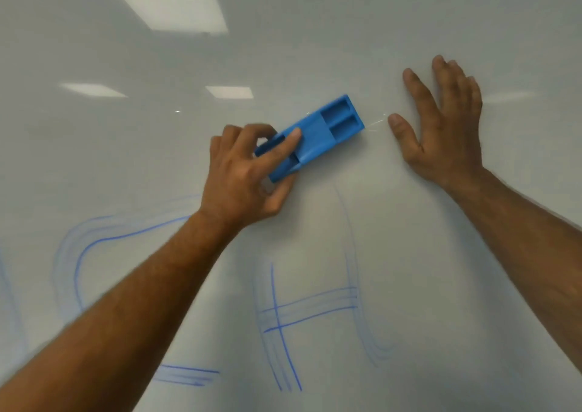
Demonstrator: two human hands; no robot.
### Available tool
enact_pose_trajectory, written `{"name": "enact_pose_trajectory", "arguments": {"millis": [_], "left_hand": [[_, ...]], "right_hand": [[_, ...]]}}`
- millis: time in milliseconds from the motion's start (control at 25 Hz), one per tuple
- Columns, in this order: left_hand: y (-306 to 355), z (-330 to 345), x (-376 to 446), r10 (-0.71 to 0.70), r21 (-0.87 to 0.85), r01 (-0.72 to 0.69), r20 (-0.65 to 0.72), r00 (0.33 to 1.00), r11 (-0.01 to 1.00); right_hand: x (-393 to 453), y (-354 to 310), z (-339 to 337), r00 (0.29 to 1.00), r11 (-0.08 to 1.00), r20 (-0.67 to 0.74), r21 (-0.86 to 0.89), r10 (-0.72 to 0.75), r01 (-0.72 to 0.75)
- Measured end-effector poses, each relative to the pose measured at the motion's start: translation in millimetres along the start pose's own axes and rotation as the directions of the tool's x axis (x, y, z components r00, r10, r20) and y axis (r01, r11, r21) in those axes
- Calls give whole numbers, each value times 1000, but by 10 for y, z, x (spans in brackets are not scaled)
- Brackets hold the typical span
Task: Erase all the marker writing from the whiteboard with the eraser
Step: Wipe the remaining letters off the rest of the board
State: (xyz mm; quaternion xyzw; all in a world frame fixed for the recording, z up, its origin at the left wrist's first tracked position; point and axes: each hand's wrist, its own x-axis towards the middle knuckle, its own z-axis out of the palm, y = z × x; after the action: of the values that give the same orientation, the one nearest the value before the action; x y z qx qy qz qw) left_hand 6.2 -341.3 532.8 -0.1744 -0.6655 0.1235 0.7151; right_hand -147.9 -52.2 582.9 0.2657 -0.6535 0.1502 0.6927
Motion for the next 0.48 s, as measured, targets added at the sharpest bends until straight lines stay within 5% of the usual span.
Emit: {"name": "enact_pose_trajectory", "arguments": {"millis": [280, 480], "left_hand": [[581, 114, -608, 169, -157, -152, 101, 980, 976], [1087, 141, -1402, 389, -333, -304, 226, 893, 892]], "right_hand": [[-11, 16, 4, 1000, 1000, -5, -4, -10, 10], [-22, -2, -4, 1000, 1000, 6, 2, -3, 3]]}}
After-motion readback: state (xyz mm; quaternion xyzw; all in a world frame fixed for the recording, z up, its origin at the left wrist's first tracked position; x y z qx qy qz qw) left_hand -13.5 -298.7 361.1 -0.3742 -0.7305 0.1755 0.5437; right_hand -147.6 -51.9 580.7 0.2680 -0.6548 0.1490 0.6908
